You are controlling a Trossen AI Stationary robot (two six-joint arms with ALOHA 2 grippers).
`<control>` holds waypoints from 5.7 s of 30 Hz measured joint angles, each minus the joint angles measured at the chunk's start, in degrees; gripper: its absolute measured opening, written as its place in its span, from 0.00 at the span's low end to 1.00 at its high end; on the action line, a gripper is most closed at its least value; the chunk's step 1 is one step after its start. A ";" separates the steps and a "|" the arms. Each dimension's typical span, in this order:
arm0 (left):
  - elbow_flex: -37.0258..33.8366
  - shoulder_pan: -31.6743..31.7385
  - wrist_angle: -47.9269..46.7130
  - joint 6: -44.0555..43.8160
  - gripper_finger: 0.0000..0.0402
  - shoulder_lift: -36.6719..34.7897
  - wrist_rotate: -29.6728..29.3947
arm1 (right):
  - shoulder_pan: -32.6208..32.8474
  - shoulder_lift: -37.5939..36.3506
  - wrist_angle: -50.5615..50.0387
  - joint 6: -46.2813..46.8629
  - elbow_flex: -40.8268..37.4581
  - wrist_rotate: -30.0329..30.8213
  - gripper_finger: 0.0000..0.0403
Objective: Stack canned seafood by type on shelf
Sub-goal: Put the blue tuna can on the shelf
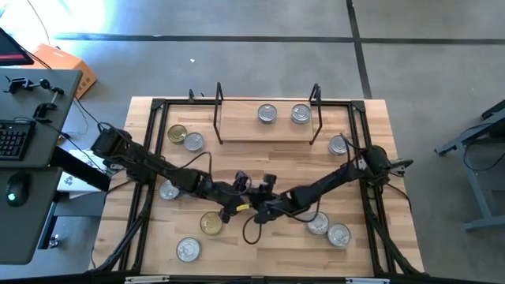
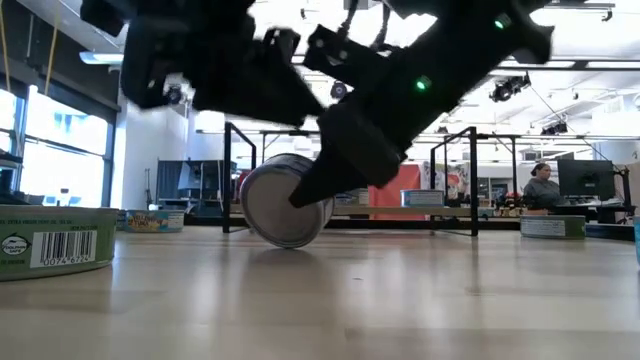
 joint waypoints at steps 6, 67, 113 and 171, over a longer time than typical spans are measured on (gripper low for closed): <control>-0.05 0.01 -5.99 -3.21 0.61 0.52 -9.93 | -1.28 0.04 -3.70 0.14 3.01 -3.74 0.30; -15.77 -1.42 33.73 -15.43 0.40 -5.42 0.65 | 8.96 -5.44 35.32 -13.27 -12.89 10.61 0.34; -5.58 -4.08 0.82 -0.15 0.31 -4.26 -33.79 | 5.78 -11.52 -2.89 17.93 -12.67 12.93 0.62; 3.77 32.04 -9.59 9.33 0.62 3.05 -16.51 | 9.16 -11.87 -3.33 25.64 -12.74 20.01 0.63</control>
